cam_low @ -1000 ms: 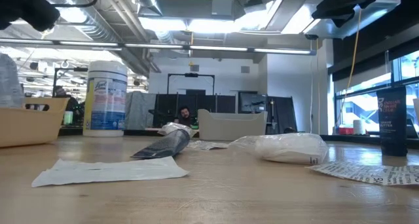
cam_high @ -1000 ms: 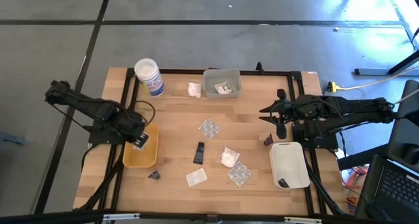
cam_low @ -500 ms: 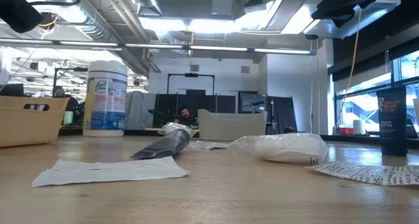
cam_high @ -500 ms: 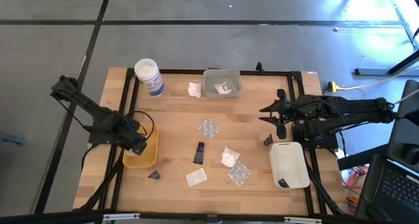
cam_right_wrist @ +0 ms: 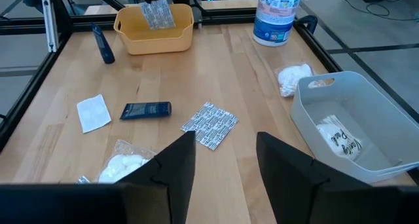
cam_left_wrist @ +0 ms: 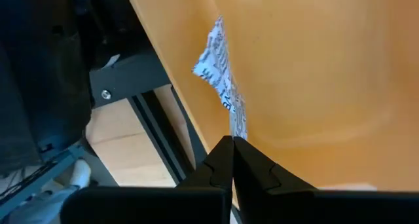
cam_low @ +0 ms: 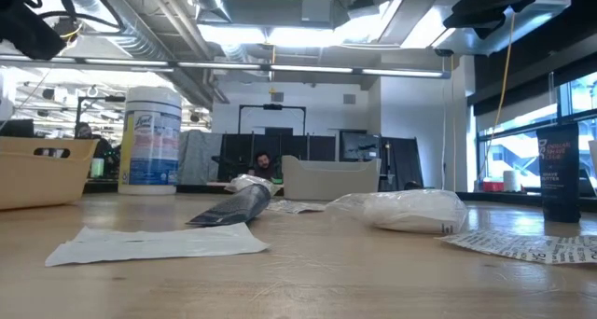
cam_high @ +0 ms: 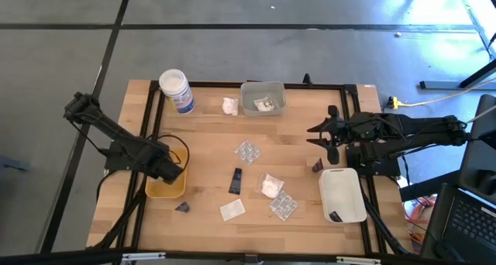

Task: Pick & Place Travel size toiletries
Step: Put the white bandage pack into the yellow bin

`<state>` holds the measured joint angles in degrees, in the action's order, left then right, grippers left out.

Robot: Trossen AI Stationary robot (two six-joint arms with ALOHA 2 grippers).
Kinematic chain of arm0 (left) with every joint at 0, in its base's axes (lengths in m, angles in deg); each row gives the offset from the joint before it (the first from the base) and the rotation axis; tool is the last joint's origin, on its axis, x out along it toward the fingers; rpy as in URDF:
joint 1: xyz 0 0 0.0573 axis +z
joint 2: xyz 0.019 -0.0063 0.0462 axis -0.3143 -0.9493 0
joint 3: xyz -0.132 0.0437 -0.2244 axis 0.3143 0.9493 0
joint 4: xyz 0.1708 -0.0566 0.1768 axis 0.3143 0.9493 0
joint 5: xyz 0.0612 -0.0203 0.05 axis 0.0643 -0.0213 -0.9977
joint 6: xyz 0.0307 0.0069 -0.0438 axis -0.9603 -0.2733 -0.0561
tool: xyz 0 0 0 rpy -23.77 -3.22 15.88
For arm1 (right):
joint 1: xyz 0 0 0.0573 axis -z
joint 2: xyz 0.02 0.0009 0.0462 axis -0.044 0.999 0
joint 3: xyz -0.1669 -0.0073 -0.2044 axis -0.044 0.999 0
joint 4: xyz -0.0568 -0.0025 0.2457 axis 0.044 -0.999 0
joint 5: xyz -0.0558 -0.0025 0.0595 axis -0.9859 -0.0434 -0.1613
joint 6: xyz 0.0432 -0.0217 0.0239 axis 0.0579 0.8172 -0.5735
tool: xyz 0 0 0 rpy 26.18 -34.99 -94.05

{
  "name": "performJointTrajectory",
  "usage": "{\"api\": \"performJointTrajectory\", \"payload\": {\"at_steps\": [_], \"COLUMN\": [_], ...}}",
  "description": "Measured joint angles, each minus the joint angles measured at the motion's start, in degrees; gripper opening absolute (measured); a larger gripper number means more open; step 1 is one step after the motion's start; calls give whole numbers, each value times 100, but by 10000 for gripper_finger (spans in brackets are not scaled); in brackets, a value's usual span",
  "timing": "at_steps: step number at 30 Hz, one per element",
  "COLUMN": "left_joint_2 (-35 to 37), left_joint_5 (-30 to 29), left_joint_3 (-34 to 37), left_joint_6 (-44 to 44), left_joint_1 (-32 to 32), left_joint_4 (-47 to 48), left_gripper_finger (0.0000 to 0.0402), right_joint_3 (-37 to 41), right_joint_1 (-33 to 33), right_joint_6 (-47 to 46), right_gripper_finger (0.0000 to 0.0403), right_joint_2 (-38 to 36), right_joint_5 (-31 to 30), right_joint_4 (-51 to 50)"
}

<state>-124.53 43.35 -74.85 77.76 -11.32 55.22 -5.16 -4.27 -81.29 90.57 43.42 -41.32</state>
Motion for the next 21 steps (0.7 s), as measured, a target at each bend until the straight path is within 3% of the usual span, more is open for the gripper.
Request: {"api": "performJointTrajectory", "payload": {"at_steps": [13,21], "left_joint_2": [-1007,-1237], "left_joint_5": [-96,-210], "left_joint_3": [1,2], "left_joint_6": [-1572,-2326], "left_joint_1": [897,1233], "left_joint_4": [-600,-896], "left_gripper_finger": [2,9], "right_joint_3": [0,0], "right_joint_1": [0,0], "right_joint_6": [2,2], "right_gripper_finger": [150,136], "right_joint_2": [0,0], "right_joint_5": [0,0], "right_joint_4": [-2,-2]}}
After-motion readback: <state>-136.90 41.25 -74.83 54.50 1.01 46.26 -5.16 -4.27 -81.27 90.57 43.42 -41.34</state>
